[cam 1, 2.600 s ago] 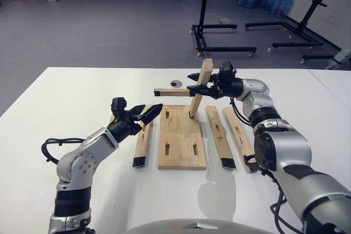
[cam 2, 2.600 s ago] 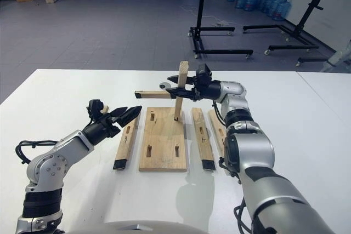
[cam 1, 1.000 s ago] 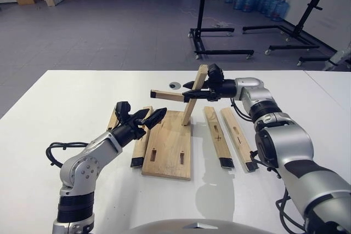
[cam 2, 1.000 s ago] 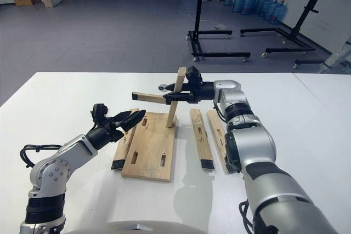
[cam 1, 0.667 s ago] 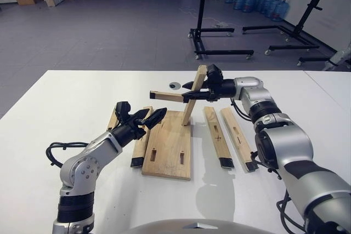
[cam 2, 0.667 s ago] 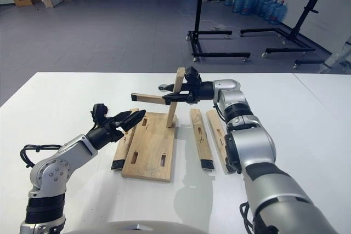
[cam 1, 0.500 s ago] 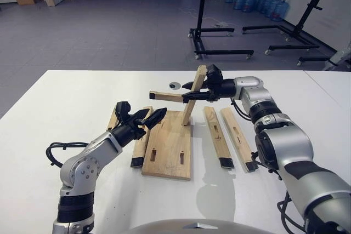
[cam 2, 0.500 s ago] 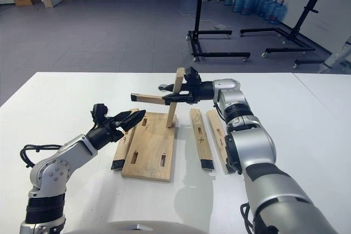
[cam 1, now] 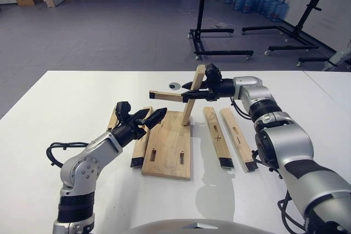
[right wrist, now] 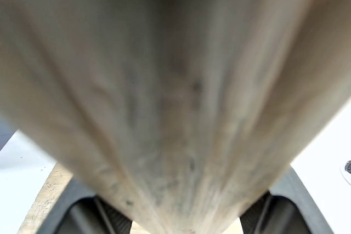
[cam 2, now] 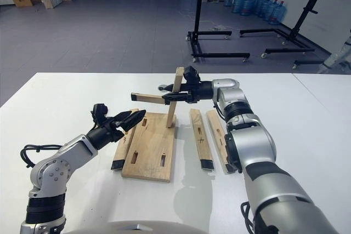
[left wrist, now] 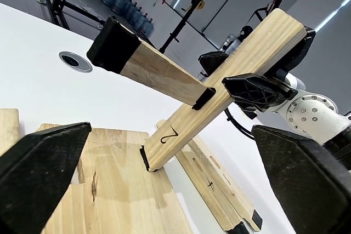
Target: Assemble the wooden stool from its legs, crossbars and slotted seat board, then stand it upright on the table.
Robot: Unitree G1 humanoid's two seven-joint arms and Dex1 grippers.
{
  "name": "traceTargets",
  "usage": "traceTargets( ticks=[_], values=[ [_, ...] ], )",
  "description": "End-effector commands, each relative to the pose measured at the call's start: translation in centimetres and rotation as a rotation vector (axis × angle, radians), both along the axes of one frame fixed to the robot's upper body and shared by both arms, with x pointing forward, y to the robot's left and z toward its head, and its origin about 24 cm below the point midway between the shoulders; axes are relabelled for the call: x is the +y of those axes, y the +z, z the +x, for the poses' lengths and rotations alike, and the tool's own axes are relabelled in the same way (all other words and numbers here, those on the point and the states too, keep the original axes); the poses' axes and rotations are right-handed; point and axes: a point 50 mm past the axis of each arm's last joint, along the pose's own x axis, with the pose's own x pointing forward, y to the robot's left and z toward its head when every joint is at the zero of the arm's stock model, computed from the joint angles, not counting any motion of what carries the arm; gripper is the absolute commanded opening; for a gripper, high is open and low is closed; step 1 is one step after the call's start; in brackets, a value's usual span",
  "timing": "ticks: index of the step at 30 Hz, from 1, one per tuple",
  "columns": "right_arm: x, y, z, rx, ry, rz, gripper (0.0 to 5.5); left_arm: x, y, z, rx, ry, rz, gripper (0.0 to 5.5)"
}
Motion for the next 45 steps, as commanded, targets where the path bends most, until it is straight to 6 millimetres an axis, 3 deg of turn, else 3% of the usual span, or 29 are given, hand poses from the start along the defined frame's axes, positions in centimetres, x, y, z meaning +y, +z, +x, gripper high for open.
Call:
traceTargets(
  ticks=[1,20,21,30,33,38,41,45],
  values=[
    [-0.8,-9.9,-3.8,0.356,-0.084,-0.319,2.07,-0.3,-0.1,-0.1,0.012,-0.003,0.002,5.38],
    [-0.8,-10.5,-4.4,0.451,-0.103,-0.247,2.07,-0.5,-0.2,-0.1,0.011,-0.011,0.0,5.38],
    [-0.7,-10.5,-4.4,0.446,-0.096,-0.248,2.44,-0.5,-0.2,-0.1,0.012,-0.011,0.0,5.4],
    [-0.6,-10.7,-4.4,0.393,-0.091,-0.263,3.81,-0.6,-0.2,-0.2,0.013,-0.008,-0.002,5.4],
    [-1.2,-10.3,-4.1,0.356,-0.103,-0.288,4.26,-0.6,-0.2,-0.1,0.013,-0.008,-0.002,5.4],
    [-3.4,-7.3,-2.5,0.257,-0.16,-0.273,4.26,-0.2,0.2,0.1,0.001,0.011,-0.007,5.4],
    [-3.3,-6.0,-2.0,0.216,-0.131,-0.255,4.26,-0.2,0.2,0.2,0.0,0.02,-0.012,5.4],
    [-3.2,-5.7,-2.1,0.192,-0.094,-0.253,4.26,-0.3,0.4,0.3,-0.005,0.014,-0.01,5.4]
  ],
)
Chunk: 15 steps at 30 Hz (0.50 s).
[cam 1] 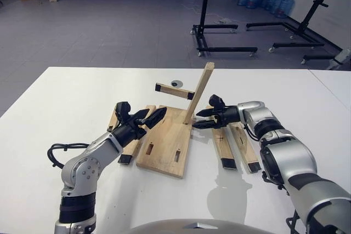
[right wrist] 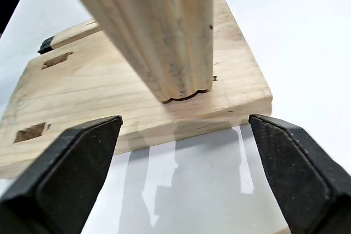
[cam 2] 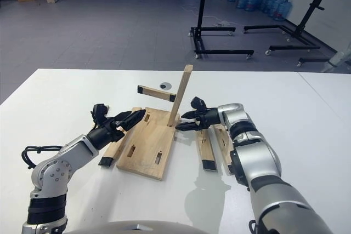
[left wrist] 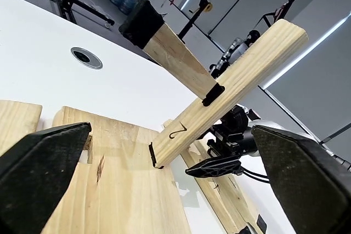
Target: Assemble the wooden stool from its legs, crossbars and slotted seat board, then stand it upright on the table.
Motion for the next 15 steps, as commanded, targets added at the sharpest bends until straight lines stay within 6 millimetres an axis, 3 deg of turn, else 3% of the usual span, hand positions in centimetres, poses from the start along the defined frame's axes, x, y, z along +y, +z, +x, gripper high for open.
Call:
traceTargets(
  ticks=[1,5,8,10,12,15],
  values=[
    [-0.3,1.5,0.4,-0.049,0.017,0.031,4.26,0.0,0.6,0.3,-0.017,-0.001,0.009,5.4],
    [-2.9,4.1,0.2,-0.182,-0.07,0.132,4.26,1.4,1.6,0.5,-0.077,-0.003,0.075,5.4],
    [-5.6,6.7,-2.0,-0.348,-0.351,0.219,4.26,3.4,6.0,0.9,-0.238,0.014,0.034,5.4],
    [-6.7,7.2,-4.3,-0.429,-0.525,0.169,4.26,4.5,8.5,0.5,-0.326,0.048,0.003,5.4],
    [-8.3,6.1,-6.9,-0.46,-0.724,-0.04,4.26,5.4,10.2,-0.1,-0.381,0.126,-0.02,5.4],
    [-8.9,6.0,-7.8,-0.435,-0.906,-0.2,4.26,6.8,10.0,-1.8,-0.368,0.289,0.0,5.4]
  ],
)
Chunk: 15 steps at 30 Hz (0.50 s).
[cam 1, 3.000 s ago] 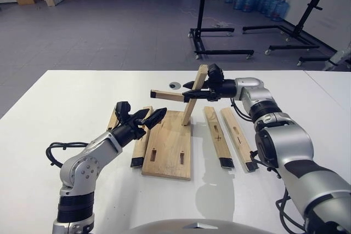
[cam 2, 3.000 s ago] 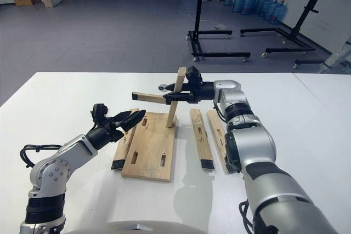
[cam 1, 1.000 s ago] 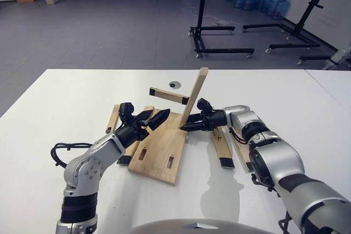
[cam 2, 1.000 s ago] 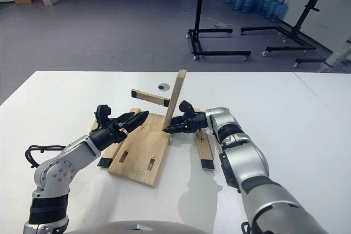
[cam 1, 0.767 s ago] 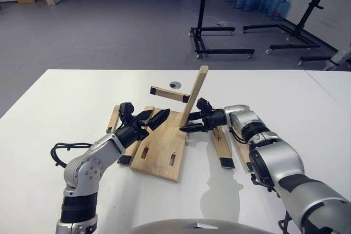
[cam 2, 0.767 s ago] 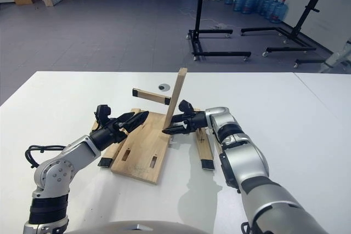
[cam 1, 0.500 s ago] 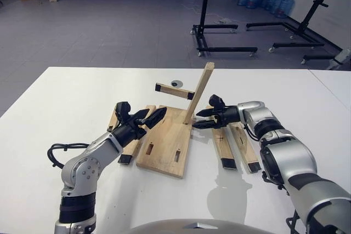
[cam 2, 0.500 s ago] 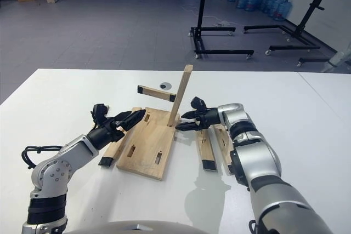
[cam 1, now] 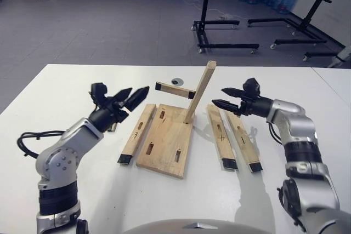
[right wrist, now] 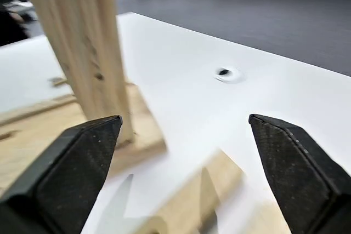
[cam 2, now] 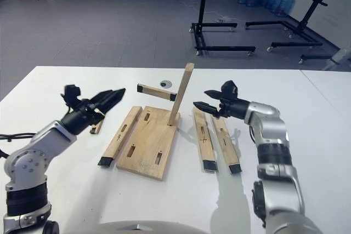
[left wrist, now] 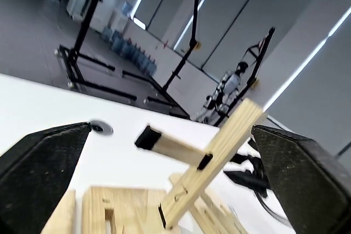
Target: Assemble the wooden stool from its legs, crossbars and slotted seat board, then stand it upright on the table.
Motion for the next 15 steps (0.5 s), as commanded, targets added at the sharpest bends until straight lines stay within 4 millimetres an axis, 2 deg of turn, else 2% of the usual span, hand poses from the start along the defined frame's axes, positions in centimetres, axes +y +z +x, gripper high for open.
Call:
traceTargets(
  ticks=[1,4,10,15],
  values=[
    [-2.0,1.2,-3.4,0.017,-0.454,-0.222,4.26,2.5,3.0,-2.6,-0.1,0.241,0.005,5.4],
    [-1.6,0.9,-4.4,0.133,-0.571,-0.269,4.26,4.2,2.0,-2.8,-0.046,0.377,-0.035,5.4],
    [1.5,-0.6,-6.0,0.329,-0.492,-0.218,4.26,4.5,0.7,-2.6,-0.008,0.455,-0.039,5.4],
    [1.0,-2.0,-6.6,0.388,-0.509,-0.312,4.26,4.6,0.4,-2.4,-0.008,0.459,-0.038,5.4]
  ],
)
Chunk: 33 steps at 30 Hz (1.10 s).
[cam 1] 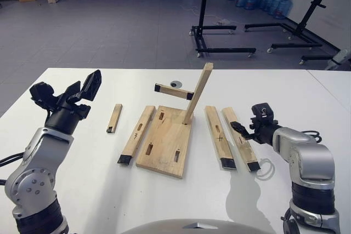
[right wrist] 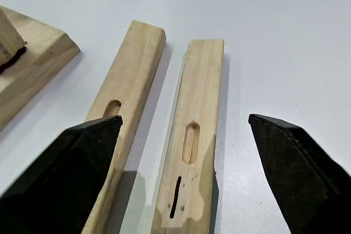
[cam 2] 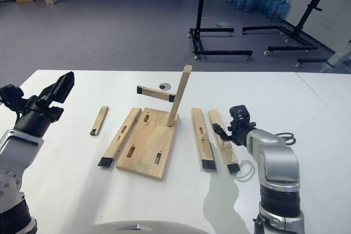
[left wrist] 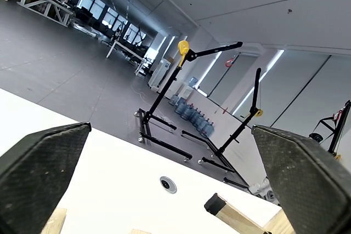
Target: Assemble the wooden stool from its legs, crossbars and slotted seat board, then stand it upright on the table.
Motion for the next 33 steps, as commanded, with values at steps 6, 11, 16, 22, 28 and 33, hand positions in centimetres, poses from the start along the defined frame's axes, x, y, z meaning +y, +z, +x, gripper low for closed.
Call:
traceTargets(
  ticks=[6,11,16,22,28,33],
  values=[
    [-0.6,-1.8,-0.7,0.079,0.007,-0.12,4.26,-0.4,-0.9,0.3,0.025,0.001,0.008,5.4],
    [-0.3,-2.5,-1.1,0.11,0.018,-0.138,4.26,-0.5,-1.1,0.3,0.031,0.0,0.011,5.4],
    [-0.8,-3.4,-1.7,0.153,0.029,-0.23,4.26,-0.5,-1.3,0.4,0.035,-0.002,0.013,5.4],
    [-0.8,-4.5,-2.6,0.236,0.016,-0.252,3.13,-0.6,-1.6,0.5,0.044,-0.002,0.012,5.4],
    [-1.0,-4.7,-2.8,0.276,-0.027,-0.247,2.13,-0.5,-1.8,0.7,0.053,0.002,0.011,5.4],
    [-0.8,-4.7,-2.3,0.267,-0.045,-0.199,2.12,-0.6,-1.9,0.8,0.056,-0.004,0.013,5.4]
  ],
)
